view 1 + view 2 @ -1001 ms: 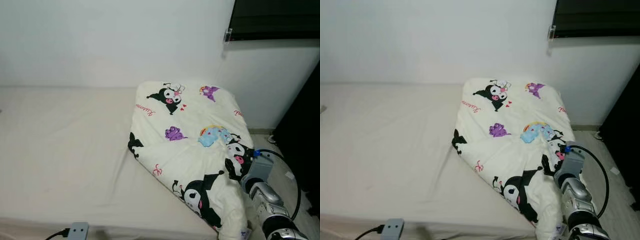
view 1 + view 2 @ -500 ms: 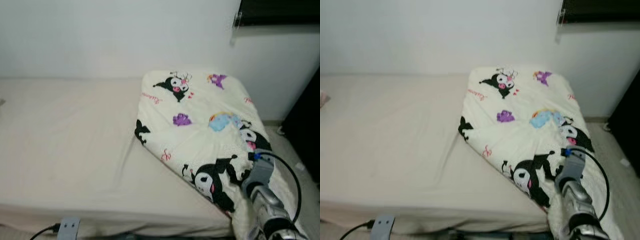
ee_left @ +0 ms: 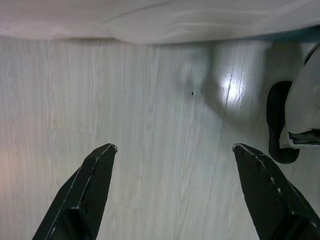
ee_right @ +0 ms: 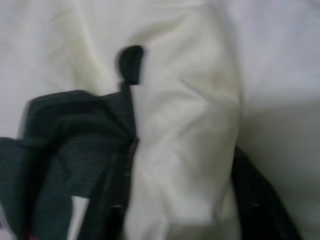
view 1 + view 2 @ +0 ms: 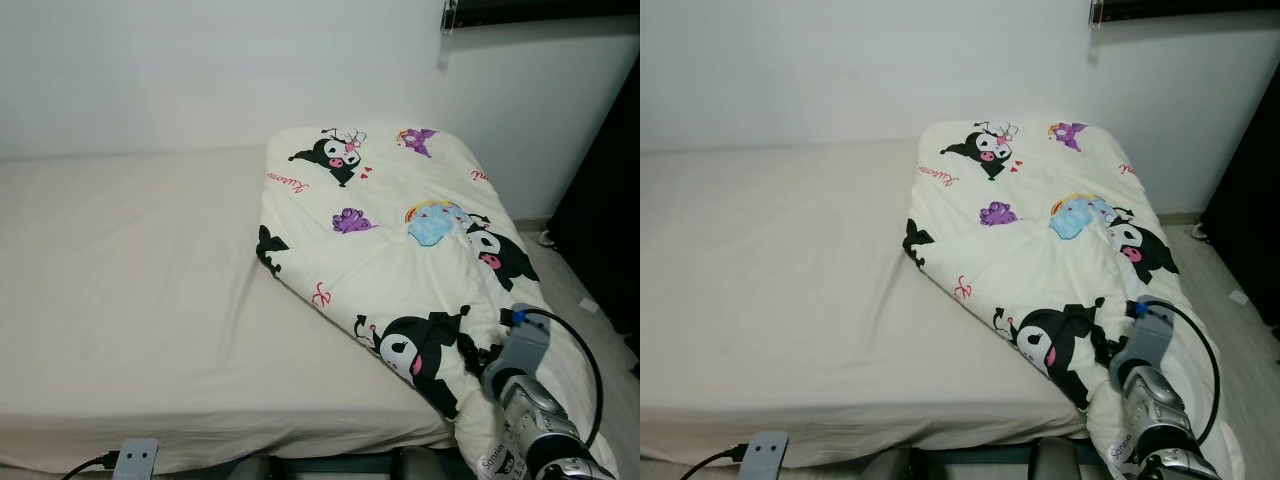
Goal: Clean up the room
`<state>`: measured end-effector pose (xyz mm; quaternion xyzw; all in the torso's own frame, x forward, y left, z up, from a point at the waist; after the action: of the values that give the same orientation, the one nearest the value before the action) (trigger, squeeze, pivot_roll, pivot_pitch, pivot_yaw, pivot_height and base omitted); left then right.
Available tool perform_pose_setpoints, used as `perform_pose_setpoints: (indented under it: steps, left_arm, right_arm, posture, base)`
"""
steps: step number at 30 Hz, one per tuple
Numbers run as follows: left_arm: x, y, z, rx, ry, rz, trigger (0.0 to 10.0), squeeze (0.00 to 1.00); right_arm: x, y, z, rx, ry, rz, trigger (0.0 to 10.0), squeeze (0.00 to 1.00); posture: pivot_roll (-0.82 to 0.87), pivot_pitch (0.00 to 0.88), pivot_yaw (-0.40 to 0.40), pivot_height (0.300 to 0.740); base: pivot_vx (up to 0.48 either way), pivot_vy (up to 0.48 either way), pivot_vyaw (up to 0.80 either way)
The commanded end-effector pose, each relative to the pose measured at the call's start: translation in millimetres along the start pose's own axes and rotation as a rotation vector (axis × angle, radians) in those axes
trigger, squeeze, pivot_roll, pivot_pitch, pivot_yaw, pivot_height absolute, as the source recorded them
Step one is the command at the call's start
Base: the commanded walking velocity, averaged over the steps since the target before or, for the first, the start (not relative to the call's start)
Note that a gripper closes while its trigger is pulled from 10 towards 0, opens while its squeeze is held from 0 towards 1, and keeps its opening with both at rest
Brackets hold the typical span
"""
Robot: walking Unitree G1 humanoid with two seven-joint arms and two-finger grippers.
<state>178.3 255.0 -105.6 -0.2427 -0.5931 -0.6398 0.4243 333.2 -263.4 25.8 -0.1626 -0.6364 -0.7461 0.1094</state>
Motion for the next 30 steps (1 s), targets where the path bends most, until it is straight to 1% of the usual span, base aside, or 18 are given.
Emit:
perform_pose_setpoints:
  steps: [1, 6, 8, 10, 12, 13, 14, 15, 16, 17, 18, 20, 25, 26, 27, 28, 29, 30]
  left_arm:
    - [0.7, -2.7, 12.0, -0.021, 0.027, 0.007, 10.0, 0.00]
    - [0.6, -2.2, 11.5, -0.028, 0.024, 0.006, 10.0, 0.00]
    - [0.5, -2.1, 9.7, -0.031, 0.019, 0.006, 10.0, 0.00]
    - [0.5, -2.1, 9.1, -0.032, 0.018, 0.006, 10.0, 0.00]
    - [0.7, -4.3, 4.9, -0.061, 0.001, 0.012, 10.0, 0.00]
    - [0.7, -4.3, 4.9, -0.061, 0.001, 0.012, 10.0, 0.00]
    - [0.9, -5.8, 2.5, -0.072, -0.008, 0.016, 10.0, 0.00]
    - [0.9, -5.8, 2.5, -0.072, -0.008, 0.016, 10.0, 0.00]
    - [1.0, -7.1, 0.2, -0.078, -0.015, 0.020, 10.0, 0.00]
    - [1.0, -7.1, 0.2, -0.078, -0.015, 0.020, 10.0, 0.00]
    - [1.2, -8.2, -1.8, -0.080, -0.021, 0.023, 10.0, 0.00]
    - [1.3, -9.0, -3.3, -0.082, -0.026, 0.025, 10.0, 0.00]
    - [1.5, -10.6, -6.2, -0.082, -0.036, 0.030, 10.0, 0.00]
    - [2.2, -14.7, -8.6, -0.081, -0.048, 0.043, 10.0, 0.00]
    - [2.4, -16.1, -9.1, -0.081, -0.052, 0.048, 10.0, 0.00]
    - [2.7, -17.7, -9.6, -0.082, -0.055, 0.053, 10.0, 0.00]
    - [2.7, -17.7, -9.6, -0.082, -0.055, 0.053, 10.0, 0.00]
    - [3.1, -19.8, -10.4, -0.087, -0.061, 0.059, 10.0, 0.00]
  right_arm:
    - [-3.4, -1.6, 23.4, 0.030, 0.121, 0.006, 0.0, 0.00]
    - [-4.3, -3.5, 48.1, 0.086, 0.253, 0.012, 0.0, 0.00]
    - [-2.8, -10.1, 77.6, 0.171, 0.394, 0.039, 0.0, 0.00]
    - [-2.1, -12.1, 85.0, 0.197, 0.428, 0.048, 0.0, 0.00]
    - [7.4, -13.9, 129.0, 0.260, 0.641, 0.050, 0.0, 0.00]
    - [7.4, -13.9, 129.0, 0.260, 0.641, 0.050, 0.0, 0.00]
    - [22.9, -16.5, 157.3, 0.318, 0.825, 0.063, 0.0, 0.00]
    - [22.9, -16.5, 157.3, 0.318, 0.825, 0.063, 0.0, 0.00]
    - [45.3, -25.4, 179.4, 0.419, 1.023, 0.108, 0.0, 0.00]
    - [45.3, -25.4, 179.4, 0.419, 1.023, 0.108, 0.0, 0.00]
    - [66.1, -37.6, 189.3, 0.500, 1.173, 0.179, 0.0, 0.00]
    - [82.8, -48.2, 192.7, 0.552, 1.279, 0.248, 0.0, 0.00]
    - [98.1, -66.3, 179.2, 0.592, 1.354, 0.385, 0.0, 0.00]
    - [99.6, -79.7, 160.5, 0.660, 1.310, 0.459, 10.0, 0.00]
    - [97.9, -82.7, 155.2, 0.688, 1.280, 0.469, 10.0, 0.00]
    - [93.8, -83.8, 151.1, 0.697, 1.239, 0.464, 10.0, 0.24]
    - [93.8, -83.8, 151.1, 0.697, 1.239, 0.464, 10.0, 0.24]
    - [90.5, -79.8, 148.9, 0.684, 1.198, 0.443, 10.0, 1.00]
  posture:
    - [-0.07, 0.109, 0.096, 0.620]
    - [-0.07, 0.109, 0.095, 0.620]
    - [-0.07, 0.108, 0.095, 0.620]
    - [-0.07, 0.108, 0.095, 0.620]
    - [-0.07, 0.109, 0.094, 0.620]
    - [-0.07, 0.109, 0.094, 0.620]
    - [-0.08, 0.109, 0.094, 0.620]
    - [-0.08, 0.109, 0.094, 0.620]
    - [-0.08, 0.109, 0.091, 0.620]
    - [-0.08, 0.109, 0.091, 0.620]
    - [-0.08, 0.110, 0.088, 0.620]
    - [-0.08, 0.110, 0.085, 0.620]
    - [-0.08, 0.113, 0.080, 0.620]
    - [-0.09, 0.117, 0.079, 0.620]
    - [-0.09, 0.117, 0.079, 0.620]
    - [-0.09, 0.118, 0.079, 0.620]
    - [-0.09, 0.118, 0.079, 0.620]
    - [-0.09, 0.120, 0.080, 0.620]
  base:
    - [0.000, 0.000, 0.00]
    - [0.000, 0.000, 0.00]
    - [0.000, 0.000, 0.00]
    - [0.000, 0.000, 0.00]
    - [0.000, 0.000, 0.00]
    - [0.000, 0.000, 0.00]
    - [0.000, 0.000, 0.00]
    - [0.000, 0.000, 0.00]
    - [0.000, 0.000, 0.00]
    - [0.000, 0.000, 0.00]
    - [0.000, 0.000, 0.00]
    - [0.000, 0.000, 0.00]
    - [0.000, 0.000, 0.00]
    - [0.000, 0.000, 0.00]
    - [0.000, 0.000, 0.00]
    - [0.000, 0.000, 0.00]
    - [0.000, 0.000, 0.00]
    - [0.000, 0.000, 0.00]
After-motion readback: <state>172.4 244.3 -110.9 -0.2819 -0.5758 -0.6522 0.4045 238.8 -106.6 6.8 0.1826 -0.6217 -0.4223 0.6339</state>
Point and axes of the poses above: a point about 5 cm out from each wrist's last joint towards the gripper, its own x axis pointing back from the gripper into the wrist, its own y axis along the axis of the wrist's last joint, z = x × y, the point moved 3 cm from there along -x, pointing out of the wrist towards the gripper, and after that the axes turned 4 degrees about x, right-handed, at the moved point
